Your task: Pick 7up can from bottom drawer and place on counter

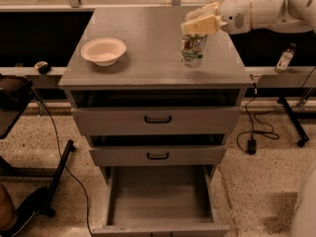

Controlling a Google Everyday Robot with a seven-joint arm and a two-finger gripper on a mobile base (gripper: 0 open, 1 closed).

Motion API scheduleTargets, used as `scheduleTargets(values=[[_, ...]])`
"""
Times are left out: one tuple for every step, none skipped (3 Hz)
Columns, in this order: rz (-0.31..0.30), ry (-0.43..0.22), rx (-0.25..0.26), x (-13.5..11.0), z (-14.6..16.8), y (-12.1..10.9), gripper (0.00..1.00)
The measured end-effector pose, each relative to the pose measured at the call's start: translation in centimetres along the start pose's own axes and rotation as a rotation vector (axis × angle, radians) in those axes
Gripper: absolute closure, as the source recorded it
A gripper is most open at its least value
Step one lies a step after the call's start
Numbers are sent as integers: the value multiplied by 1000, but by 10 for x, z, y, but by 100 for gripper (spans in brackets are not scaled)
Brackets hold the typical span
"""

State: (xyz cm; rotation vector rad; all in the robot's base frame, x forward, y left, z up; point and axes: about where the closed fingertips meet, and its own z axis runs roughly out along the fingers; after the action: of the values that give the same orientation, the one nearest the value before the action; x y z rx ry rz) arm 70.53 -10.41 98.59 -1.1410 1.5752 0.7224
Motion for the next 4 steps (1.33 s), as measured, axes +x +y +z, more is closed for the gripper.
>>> scheduleTargets(values=[[14,-8,-19,9,25,0,100],[31,-27,-30,20,38,2,82],[32,-28,-31,21,39,3,59],[32,-28,-31,21,39,3,35]])
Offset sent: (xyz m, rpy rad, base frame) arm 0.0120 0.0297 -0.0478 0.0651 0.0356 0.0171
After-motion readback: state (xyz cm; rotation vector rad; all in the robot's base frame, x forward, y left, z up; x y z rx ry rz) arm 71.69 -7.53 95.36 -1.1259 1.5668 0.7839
